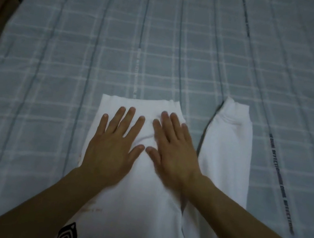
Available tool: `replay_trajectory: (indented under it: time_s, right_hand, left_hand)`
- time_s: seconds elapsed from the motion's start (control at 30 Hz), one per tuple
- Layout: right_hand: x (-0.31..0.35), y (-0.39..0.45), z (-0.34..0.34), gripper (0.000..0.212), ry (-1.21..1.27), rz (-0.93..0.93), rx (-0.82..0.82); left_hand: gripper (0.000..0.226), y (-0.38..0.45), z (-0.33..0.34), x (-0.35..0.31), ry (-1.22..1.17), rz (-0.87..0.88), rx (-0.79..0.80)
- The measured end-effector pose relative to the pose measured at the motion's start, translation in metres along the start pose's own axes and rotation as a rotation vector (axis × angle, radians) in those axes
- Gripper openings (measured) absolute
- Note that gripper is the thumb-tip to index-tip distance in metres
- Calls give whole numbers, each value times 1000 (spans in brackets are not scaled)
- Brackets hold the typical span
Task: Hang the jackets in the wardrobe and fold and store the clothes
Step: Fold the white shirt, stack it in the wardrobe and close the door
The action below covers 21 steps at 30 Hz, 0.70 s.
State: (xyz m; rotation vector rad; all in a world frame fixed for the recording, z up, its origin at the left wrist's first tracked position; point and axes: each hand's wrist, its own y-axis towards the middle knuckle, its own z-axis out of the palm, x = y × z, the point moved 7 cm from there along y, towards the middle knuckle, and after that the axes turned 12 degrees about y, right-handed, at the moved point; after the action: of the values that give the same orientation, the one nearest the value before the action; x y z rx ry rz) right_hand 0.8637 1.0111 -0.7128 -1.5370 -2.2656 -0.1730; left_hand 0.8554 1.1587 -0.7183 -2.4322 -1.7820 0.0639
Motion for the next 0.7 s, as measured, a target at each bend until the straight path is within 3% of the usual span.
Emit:
replay_trajectory:
  time_s: [0.1,0.2,0.3,0.4,0.5,0.57,0.7]
  right_hand:
    - [-15,-2,19,72,-22,43,113]
    - [-7,0,-2,63,184,33,117]
    - [-16,-14,-47,51,416,52,-143]
    - [-70,-45,-76,48,423,226,-364]
    - [-132,-72,-83,55,293,519,-331]
    - [-164,-83,-82,65,341,670,-295]
    - [-191,-79,-87,60,442,710,-332]
  left_hand:
    - [74,1,13,5,-23,37,83]
    - [81,7,3,1,-16,9,159]
    - [83,9,-28,-16,-73,-43,81]
    - [78,14,-52,-52,-203,9,-10]
    - [75,28,-64,-90,-282,64,-44]
    - [73,42,-71,-115,-301,114,-74]
    - [61,73,-80,-165,-264,235,-76]
